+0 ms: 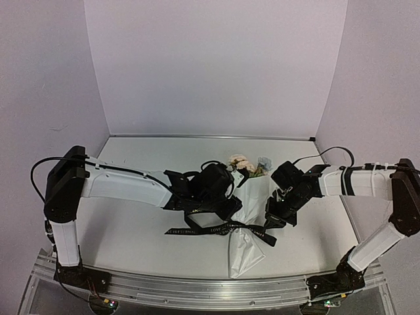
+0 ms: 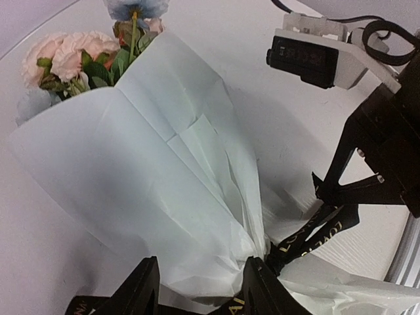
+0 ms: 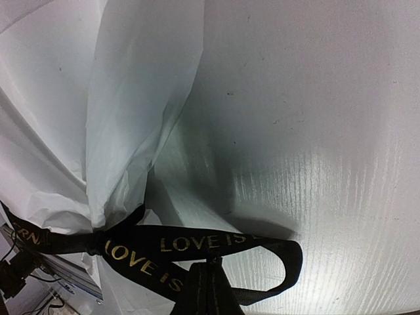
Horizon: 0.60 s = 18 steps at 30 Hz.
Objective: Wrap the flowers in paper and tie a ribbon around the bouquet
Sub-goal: Adjust the ribbon on the folded bouquet.
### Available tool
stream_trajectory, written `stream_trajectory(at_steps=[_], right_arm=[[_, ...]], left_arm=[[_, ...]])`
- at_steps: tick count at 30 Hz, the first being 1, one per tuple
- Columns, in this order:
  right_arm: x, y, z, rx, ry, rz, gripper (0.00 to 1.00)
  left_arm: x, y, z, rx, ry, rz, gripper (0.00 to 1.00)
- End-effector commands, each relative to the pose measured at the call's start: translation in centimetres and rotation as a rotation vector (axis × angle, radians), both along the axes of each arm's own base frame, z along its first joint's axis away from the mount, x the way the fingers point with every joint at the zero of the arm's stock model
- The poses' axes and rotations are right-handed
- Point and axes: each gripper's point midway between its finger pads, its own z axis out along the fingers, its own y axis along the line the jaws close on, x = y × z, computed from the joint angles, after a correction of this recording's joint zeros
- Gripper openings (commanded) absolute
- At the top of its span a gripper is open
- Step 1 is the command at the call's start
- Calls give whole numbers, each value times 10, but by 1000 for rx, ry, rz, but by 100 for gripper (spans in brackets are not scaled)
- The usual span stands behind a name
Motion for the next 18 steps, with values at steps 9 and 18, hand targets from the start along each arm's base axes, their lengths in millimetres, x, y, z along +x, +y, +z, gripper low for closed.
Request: stream_trajectory(at_steps=[9,18], right_arm=[[8,-1,5,-16,-22,-5,0],[8,-2,5,-19,-26,-6,0]], left_arm=[[-21,-14,-14,25,159,65,44],[-15,-10,-33,91,163,119,35]])
